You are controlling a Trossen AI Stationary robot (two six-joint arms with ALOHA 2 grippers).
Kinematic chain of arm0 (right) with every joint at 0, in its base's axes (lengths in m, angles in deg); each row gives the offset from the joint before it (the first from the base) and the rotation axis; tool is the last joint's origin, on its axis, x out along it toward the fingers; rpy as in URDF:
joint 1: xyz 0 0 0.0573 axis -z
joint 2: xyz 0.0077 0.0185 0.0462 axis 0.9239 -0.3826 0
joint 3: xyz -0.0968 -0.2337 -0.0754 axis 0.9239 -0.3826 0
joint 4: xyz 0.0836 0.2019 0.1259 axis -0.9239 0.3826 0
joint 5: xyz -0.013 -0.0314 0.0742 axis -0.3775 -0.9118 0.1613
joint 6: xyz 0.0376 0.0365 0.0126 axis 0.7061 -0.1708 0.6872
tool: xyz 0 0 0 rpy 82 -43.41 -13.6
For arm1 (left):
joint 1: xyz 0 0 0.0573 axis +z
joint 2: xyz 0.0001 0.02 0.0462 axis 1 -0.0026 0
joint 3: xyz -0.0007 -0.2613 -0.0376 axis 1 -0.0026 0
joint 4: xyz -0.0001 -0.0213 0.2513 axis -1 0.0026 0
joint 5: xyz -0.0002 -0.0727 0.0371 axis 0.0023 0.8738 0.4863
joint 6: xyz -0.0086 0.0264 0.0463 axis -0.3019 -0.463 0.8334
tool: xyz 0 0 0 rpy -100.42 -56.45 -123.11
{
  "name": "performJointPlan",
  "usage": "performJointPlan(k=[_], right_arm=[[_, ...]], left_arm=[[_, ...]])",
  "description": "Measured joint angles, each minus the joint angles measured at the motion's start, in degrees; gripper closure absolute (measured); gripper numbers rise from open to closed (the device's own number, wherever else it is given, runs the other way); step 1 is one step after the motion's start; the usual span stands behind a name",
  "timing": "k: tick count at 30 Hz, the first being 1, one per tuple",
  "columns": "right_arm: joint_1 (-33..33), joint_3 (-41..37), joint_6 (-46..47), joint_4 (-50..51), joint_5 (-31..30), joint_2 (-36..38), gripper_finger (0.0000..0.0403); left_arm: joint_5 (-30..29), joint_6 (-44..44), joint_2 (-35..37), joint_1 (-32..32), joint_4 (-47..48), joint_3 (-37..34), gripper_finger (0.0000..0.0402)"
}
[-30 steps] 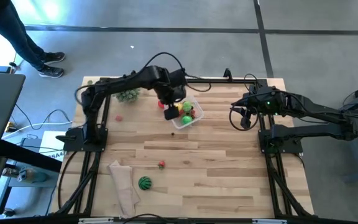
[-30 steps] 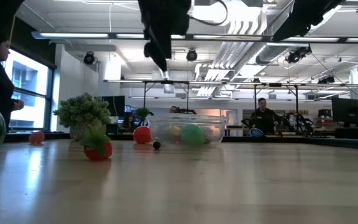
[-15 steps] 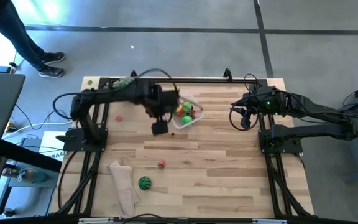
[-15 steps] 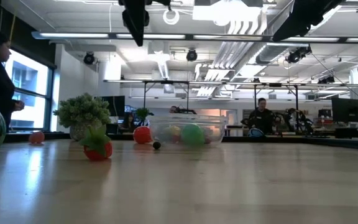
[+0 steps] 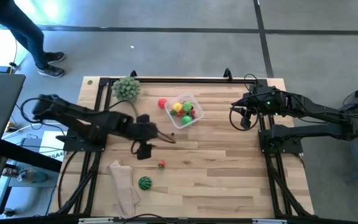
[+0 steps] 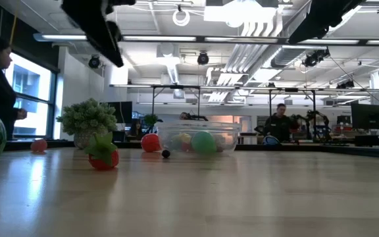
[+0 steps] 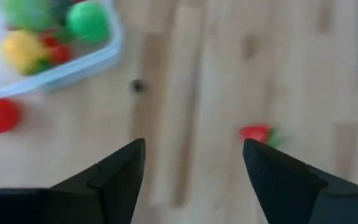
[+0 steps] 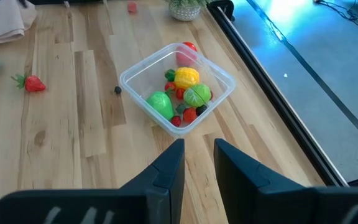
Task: Pick and placing Produce into tupperware
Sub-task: Put the red strawberry into the transparent container
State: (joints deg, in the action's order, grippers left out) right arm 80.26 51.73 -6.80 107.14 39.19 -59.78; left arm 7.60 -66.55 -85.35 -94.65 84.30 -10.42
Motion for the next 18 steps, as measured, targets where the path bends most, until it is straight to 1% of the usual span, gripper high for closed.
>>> performJointPlan(k=[2, 4, 6, 8, 10, 12, 16, 18], right_arm=[[0.0, 0.0, 0.0, 0.0, 0.0, 0.0, 0.0327], [0.0, 0.0, 0.0, 0.0, 0.0, 0.0, 0.0327], [0.0, 0.0, 0.0, 0.0, 0.0, 0.0, 0.0327], [0.0, 0.0, 0.0, 0.0, 0.0, 0.0, 0.0327], [0.0, 0.0, 0.0, 0.0, 0.0, 0.0, 0.0327], [0.0, 0.0, 0.0, 0.0, 0.0, 0.0, 0.0327], [0.0, 0.0, 0.0, 0.0, 0.0, 0.0, 0.0327], [0.0, 0.0, 0.0, 0.0, 0.0, 0.0, 0.0327]], left_arm=[[3.6, -1.6, 4.3, -1.0, -10.0, -8.2, 0.0144], [9.3, -2.6, 7.1, -1.8, -19.2, -15.4, 0.0144], [14.6, -2.3, 7.8, -2.3, -26.8, -20.9, 0.0142], [17.2, -0.9, 7.7, -3.2, -30.8, -24.4, 0.0141], [16.7, 0.5, 6.7, -4.1, -32.9, -26.4, 0.0140], [15.0, 2.1, 5.7, -4.8, -32.7, -27.6, 0.0140], [13.6, 5.7, 3.1, -4.6, -33.8, -27.7, 0.0140], [13.4, 9.1, 1.4, -4.6, -36.3, -27.7, 0.0140]])
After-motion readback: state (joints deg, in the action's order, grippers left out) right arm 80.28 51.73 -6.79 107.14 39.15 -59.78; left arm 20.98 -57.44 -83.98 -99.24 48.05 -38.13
